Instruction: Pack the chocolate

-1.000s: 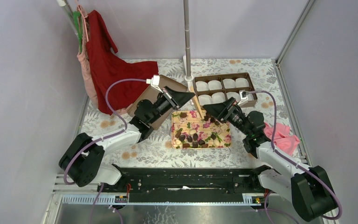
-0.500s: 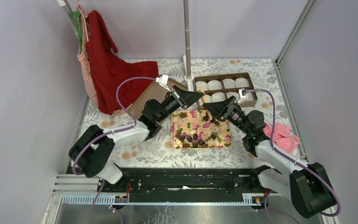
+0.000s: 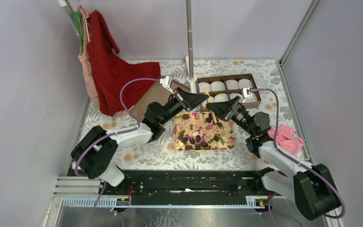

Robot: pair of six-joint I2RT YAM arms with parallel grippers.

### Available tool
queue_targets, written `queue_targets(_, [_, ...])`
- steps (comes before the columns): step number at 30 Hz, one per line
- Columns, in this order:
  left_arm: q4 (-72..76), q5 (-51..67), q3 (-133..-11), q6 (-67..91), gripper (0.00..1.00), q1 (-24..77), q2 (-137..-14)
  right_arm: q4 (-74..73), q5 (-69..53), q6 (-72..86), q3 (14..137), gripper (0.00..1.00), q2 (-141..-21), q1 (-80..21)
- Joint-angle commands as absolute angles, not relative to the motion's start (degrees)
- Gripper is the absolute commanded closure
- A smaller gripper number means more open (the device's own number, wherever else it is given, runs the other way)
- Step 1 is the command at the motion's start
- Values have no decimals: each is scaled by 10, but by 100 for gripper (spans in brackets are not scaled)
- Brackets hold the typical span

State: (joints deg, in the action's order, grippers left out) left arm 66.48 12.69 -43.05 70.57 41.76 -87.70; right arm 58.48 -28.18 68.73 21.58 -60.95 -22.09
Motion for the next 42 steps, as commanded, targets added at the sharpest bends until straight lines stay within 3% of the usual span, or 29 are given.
queue_targets(1, [711, 139, -443, 710, 100, 423, -887, 634, -300, 688, 247, 30, -606, -226])
queue_targets(12, [717, 144, -430, 710, 100, 425, -887, 631, -317, 676, 248, 57, -609, -226])
queue_targets(18, [688, 142, -428, 696, 100, 425, -878, 595, -331, 643, 255, 61, -602, -226])
queue_targets(21, [650, 134, -428, 674, 88, 424, -862, 542, -336, 604, 267, 63, -592, -226])
queue_targets(26, [566, 102, -427, 627, 77, 424, -824, 427, -334, 522, 290, 65, -574, -226])
queue_targets(30, [504, 84, -427, 608, 61, 424, -803, 379, -328, 482, 302, 66, -567, -226])
queue_targets(42, [253, 24, -480, 607, 27, 425, -776, 267, -310, 367, 341, 68, -576, -229])
